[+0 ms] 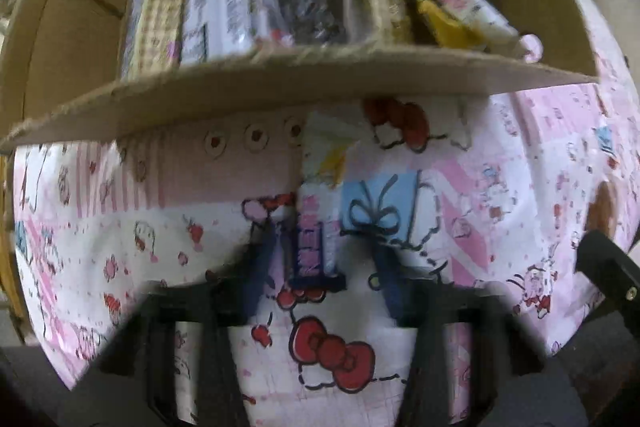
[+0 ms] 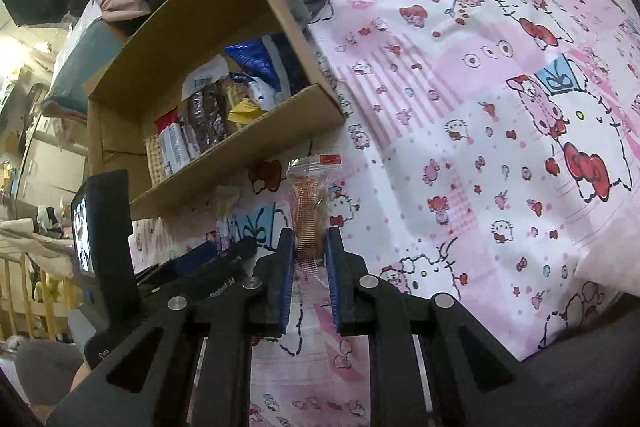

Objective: Organize snacks
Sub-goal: 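Grasp white-purple bar with left tool while right tool grasps clear orange candy packet, then carry both packets over the box with both tools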

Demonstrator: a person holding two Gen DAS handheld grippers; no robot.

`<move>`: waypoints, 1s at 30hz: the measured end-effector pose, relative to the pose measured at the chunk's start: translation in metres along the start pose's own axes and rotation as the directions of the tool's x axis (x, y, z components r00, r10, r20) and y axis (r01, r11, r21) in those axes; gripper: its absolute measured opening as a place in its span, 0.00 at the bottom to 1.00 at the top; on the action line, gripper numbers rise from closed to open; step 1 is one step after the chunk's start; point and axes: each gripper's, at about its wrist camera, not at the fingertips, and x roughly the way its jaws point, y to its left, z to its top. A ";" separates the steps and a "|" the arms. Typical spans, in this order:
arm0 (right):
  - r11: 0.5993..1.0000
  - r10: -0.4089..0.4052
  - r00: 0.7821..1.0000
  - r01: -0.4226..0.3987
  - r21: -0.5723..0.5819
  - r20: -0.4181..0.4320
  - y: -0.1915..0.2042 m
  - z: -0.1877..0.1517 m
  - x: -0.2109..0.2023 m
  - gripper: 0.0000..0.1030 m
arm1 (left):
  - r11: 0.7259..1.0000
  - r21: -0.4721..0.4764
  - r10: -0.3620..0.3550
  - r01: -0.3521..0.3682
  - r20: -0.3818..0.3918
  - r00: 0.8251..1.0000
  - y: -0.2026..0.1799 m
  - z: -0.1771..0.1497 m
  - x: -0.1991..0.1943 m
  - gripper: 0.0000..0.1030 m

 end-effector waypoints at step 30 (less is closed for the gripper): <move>0.963 0.195 0.978 -0.178 -0.203 0.070 0.068 -0.012 -0.022 0.16 | 0.982 -0.188 0.016 0.019 0.183 0.983 0.132 -0.037 -0.145 0.13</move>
